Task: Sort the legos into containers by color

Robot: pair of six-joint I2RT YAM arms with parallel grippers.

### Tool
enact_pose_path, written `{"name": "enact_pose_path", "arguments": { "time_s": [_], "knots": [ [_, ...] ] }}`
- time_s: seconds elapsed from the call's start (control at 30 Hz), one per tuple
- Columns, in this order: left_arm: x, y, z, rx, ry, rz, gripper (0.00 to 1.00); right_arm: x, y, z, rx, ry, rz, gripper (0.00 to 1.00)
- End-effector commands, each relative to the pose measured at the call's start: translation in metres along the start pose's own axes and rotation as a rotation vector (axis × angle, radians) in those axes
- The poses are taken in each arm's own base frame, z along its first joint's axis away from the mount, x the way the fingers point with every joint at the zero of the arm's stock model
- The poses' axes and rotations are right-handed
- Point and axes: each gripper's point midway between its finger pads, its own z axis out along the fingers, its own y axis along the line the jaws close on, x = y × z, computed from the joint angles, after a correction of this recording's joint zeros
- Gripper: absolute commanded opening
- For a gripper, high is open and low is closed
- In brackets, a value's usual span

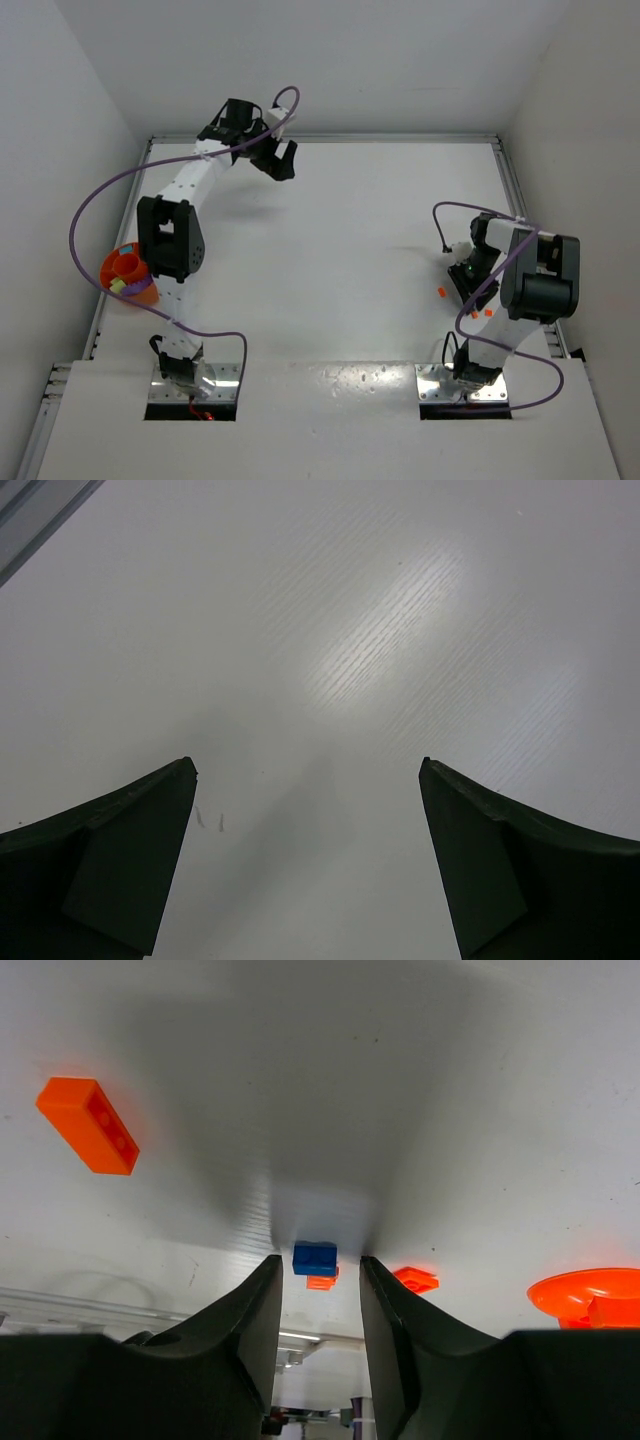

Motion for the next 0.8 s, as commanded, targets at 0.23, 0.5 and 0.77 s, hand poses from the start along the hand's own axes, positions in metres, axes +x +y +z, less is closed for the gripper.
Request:
{"name": "enact_pose_path", "arguments": {
  "time_s": [0.23,0.5,0.77],
  "knots": [
    [-0.003,0.004,0.002,0.004,-0.016,-0.016,1.0,-0.012,-0.001,0.001,-0.022,-0.029,0.01,0.26],
    [-0.007,0.01,0.001,0.007,-0.051,-0.059,1.0,-0.029,-0.001,-0.007,-0.029,-0.071,-0.008,0.12],
    [-0.02,0.003,-0.018,0.071,-0.218,-0.114,1.0,-0.114,0.027,-0.08,-0.183,-0.318,-0.051,0.07]
  ]
}}
